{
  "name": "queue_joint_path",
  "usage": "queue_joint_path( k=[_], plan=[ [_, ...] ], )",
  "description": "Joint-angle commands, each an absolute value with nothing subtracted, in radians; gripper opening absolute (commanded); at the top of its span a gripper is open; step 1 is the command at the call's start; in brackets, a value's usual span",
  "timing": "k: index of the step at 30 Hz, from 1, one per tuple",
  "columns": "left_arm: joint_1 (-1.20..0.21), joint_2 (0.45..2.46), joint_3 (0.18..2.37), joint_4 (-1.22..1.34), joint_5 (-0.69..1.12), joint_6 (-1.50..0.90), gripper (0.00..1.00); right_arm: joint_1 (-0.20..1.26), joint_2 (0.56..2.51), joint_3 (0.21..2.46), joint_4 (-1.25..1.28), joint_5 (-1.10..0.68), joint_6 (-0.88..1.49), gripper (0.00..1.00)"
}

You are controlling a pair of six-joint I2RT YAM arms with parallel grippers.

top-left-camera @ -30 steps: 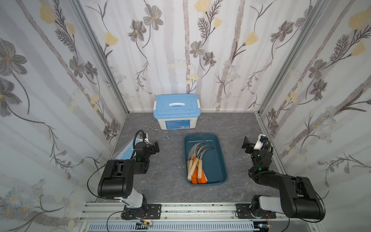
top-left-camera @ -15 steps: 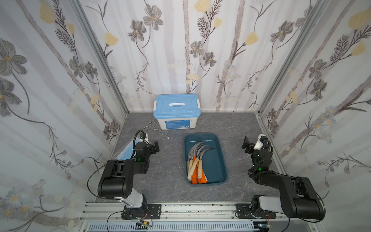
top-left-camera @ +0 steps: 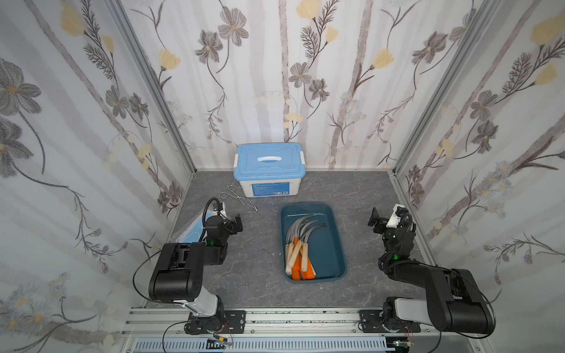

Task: Put small sickles into storage boxes
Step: Reset both arms

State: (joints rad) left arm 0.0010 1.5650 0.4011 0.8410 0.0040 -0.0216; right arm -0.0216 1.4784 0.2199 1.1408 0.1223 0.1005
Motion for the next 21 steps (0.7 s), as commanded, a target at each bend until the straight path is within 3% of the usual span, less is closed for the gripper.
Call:
queue_joint_path(
  k=[1, 21],
  plan=[
    [0.002, 1.567, 0.399, 0.891, 0.011, -0.003, 1.0, -0.021, 1.479, 0.222, 1.19, 0.115, 0.083, 1.0],
    [0.002, 1.569, 0.402, 0.889, 0.012, -0.003, 1.0, -0.021, 1.479, 0.222, 1.189, 0.115, 0.081, 1.0]
  ],
)
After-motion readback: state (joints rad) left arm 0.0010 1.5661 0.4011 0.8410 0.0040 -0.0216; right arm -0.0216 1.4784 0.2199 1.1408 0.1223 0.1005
